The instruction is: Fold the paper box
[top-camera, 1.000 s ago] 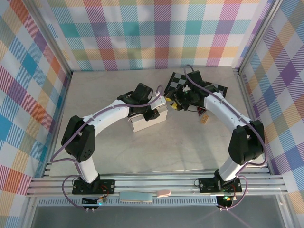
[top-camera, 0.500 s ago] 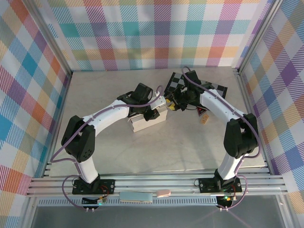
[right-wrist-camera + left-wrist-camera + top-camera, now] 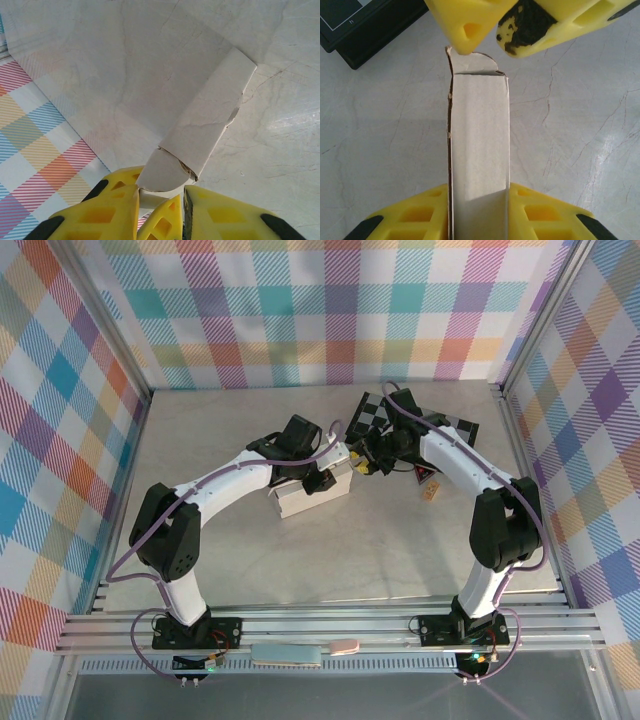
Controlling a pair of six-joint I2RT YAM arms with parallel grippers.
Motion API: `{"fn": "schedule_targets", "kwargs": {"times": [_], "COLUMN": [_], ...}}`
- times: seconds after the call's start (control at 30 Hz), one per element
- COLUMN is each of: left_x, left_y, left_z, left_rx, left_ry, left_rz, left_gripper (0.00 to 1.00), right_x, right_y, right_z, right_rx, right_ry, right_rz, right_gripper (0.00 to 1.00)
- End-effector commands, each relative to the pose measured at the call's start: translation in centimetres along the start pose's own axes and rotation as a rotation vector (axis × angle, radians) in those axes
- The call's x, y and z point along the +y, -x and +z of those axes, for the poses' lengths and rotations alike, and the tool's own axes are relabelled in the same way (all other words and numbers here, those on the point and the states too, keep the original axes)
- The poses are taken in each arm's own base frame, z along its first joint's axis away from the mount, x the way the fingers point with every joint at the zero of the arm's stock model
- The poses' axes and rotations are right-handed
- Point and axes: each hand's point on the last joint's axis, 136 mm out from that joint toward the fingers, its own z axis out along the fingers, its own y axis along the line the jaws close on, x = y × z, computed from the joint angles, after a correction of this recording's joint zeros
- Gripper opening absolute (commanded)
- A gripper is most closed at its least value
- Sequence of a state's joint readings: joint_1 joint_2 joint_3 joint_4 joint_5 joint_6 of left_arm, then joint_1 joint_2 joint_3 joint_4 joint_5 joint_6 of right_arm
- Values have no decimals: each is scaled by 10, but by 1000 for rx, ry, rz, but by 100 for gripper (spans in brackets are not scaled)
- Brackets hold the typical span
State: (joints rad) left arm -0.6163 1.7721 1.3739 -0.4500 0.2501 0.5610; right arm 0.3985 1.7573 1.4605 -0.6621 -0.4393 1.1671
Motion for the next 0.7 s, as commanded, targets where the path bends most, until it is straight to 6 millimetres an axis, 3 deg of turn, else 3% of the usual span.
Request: {"fn": "schedule_targets", "kwargs": {"times": [0.0,0.1,0.23,0.67], "left_x": [0,0,0,1], "left_y": [-15,-15,-15,-14], "left_z": [5,5,5,5], "left_rx": [59,59,58,58], "left_ry": [-20,-21,-20,-15], "left_rz": [-32,-32,-32,-31], "left_gripper": [26,26,26,26], "right_x": [3,13,20,12], "right_y": [1,4,5,3], "right_z": [-4,-12,-7,10], "right_rx": [-12,-40,-26,13], "right_ry": [2,25,34,9], "right_rz": [-4,-26,-27,-32], "right_gripper": [29,32,33,28]}}
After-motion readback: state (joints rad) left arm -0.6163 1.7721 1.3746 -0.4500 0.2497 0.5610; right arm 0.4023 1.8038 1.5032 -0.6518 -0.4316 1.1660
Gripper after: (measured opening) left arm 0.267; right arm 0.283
